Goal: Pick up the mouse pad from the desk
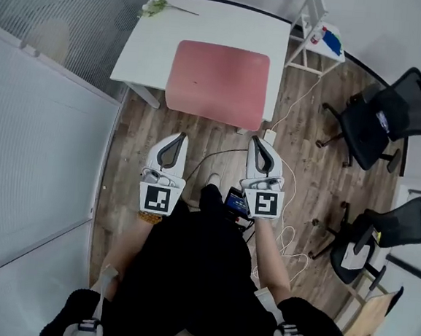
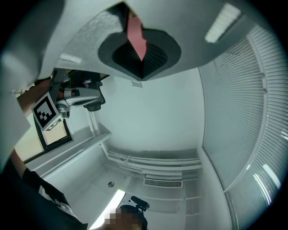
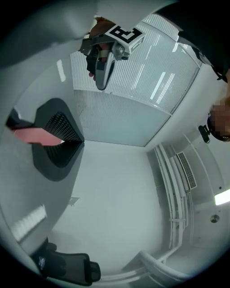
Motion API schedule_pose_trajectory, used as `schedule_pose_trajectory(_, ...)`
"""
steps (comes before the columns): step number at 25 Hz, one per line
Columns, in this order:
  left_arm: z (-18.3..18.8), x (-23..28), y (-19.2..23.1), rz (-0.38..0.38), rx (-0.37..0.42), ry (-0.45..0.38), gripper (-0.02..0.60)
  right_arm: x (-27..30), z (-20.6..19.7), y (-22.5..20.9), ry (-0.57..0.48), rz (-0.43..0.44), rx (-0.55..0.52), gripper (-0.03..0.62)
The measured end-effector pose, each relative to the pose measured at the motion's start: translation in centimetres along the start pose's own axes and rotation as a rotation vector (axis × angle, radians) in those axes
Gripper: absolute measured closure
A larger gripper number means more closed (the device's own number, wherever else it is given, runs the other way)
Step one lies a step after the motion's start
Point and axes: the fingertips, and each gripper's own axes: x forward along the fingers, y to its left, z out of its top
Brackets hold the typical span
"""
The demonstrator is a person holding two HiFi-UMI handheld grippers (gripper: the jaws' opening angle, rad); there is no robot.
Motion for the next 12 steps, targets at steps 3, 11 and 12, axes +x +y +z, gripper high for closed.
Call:
schedule_pose_trajectory(3,-1.2,0.3,2.3,0.045,-0.075,0.022,0.581,2.3,-0.7,0.5,0.033,0.039,-0.025,0.571)
schedule_pose_trajectory(11,-5.5,0.7,7.7,0.057,-0.129,0.035,0.581,6.2,-1.6,3.0,0.077,0.074,-0.064,0.571)
schedule_pose_trajectory(12,-6.3,0.7,8.5,0.049,-0.138,0.043,0.581,6.7,-1.6,3.3,0.089,0.064,-0.072,0.571)
